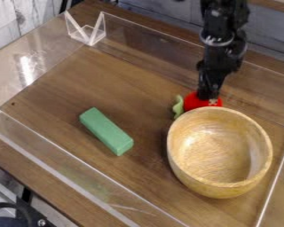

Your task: Move the red object to the left side of the table

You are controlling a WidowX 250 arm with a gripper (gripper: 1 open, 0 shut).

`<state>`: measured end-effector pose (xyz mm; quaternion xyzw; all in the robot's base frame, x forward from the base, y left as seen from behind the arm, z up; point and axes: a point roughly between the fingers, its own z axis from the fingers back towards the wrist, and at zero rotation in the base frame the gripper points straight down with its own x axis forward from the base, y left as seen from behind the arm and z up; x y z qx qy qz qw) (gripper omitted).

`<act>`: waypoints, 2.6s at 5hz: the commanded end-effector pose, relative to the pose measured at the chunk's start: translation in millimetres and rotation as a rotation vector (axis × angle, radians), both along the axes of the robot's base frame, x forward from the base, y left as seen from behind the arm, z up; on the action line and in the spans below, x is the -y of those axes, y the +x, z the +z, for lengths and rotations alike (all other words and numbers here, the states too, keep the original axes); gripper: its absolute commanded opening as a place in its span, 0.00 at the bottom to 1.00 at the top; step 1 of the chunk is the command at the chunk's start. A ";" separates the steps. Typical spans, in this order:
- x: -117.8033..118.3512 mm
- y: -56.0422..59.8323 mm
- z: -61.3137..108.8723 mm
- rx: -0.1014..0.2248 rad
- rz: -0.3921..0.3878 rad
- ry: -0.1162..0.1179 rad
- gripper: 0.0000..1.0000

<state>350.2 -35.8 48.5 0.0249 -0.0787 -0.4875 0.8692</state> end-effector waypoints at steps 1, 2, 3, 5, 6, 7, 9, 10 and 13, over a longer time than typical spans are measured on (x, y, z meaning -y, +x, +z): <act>-5.2 1.4 20.5 0.055 0.028 -0.003 0.00; -3.3 0.7 35.6 0.048 0.000 -0.011 0.00; -1.4 0.1 47.2 0.042 -0.032 -0.018 0.00; 1.6 2.7 19.7 0.018 -0.012 -0.037 1.00; 2.0 1.6 1.0 0.000 0.055 -0.046 1.00; -7.4 1.0 31.9 0.020 0.064 -0.028 0.00; -31.5 0.4 93.9 0.061 0.100 0.013 0.00; -65.0 -2.8 93.6 0.061 0.239 0.032 0.00; -138.1 -39.8 86.0 0.039 0.618 0.055 0.00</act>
